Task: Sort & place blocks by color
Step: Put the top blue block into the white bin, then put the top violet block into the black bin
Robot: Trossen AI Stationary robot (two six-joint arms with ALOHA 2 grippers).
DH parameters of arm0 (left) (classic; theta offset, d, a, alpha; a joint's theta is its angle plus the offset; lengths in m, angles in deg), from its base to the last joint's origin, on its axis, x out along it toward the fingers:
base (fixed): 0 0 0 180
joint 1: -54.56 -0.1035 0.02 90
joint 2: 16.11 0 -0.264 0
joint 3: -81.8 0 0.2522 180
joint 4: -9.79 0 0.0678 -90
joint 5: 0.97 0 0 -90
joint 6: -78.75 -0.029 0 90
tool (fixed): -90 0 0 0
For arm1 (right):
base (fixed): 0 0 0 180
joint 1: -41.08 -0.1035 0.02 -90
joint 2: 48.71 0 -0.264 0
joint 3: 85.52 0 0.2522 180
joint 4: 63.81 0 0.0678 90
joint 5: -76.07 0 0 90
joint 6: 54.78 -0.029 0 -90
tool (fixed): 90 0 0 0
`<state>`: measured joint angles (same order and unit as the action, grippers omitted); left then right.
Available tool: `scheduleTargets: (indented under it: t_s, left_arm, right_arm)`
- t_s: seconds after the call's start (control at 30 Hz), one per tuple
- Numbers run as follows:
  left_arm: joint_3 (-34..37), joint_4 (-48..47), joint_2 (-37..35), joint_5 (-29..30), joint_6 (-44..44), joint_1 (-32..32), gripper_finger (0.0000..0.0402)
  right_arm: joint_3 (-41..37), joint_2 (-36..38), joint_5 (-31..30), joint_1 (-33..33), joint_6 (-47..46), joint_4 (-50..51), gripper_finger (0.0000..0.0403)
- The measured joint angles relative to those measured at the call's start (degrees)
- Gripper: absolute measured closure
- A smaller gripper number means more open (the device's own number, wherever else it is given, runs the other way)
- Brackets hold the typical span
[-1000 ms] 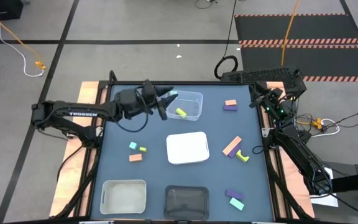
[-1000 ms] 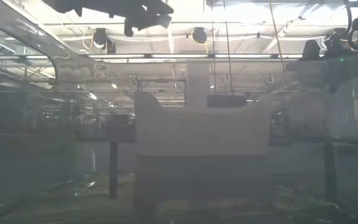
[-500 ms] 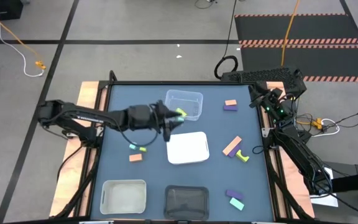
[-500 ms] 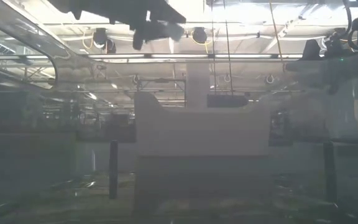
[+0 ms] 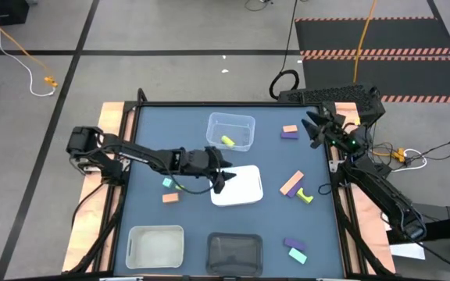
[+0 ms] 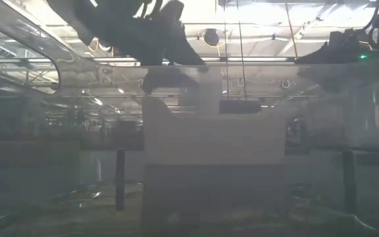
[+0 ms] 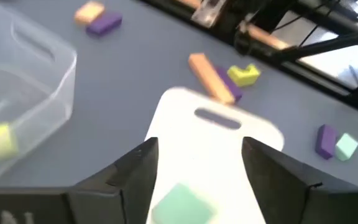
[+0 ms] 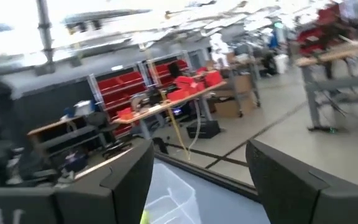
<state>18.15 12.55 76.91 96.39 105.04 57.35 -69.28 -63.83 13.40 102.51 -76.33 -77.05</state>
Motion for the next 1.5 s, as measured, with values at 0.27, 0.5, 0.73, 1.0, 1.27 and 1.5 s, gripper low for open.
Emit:
scheduleTargets:
  t_s: [0.27, 0.5, 0.73, 1.0, 1.27, 1.5]
  left_arm:
    - [-0.02, 0.68, 0.63, 0.02, 1.24, 0.02, 0.0149]
    - [0.0, 1.59, -1.79, 0.08, -0.78, -0.49, 0.0166]
    - [-0.04, 1.2, -6.25, 0.09, -4.55, -0.5, 0.0179]
    - [-0.04, -0.82, -12.44, 0.2, -9.87, -0.65, 0.0179]
    - [-0.02, -5.46, -17.09, 0.34, -13.87, -2.82, 0.0182]
    - [-0.02, -11.04, -19.39, 0.37, -15.66, -5.98, 0.0189]
  right_arm:
    - [1.06, -0.71, 0.01, -7.53, 7.51, -0.05, 0.0156]
    - [4.31, -6.09, -0.14, -11.24, 12.94, 1.38, 0.0156]
    - [7.93, -15.34, -5.3, -12.67, 18.42, 10.36, 0.0156]
    - [14.18, -27.27, -16.08, -14.36, 18.5, 22.75, 0.0156]
    - [20.97, -39.01, -23.17, -15.04, 12.16, 31.38, 0.0156]
    - [26.7, -47.5, -23.22, -15.04, 11.4, 38.89, 0.0156]
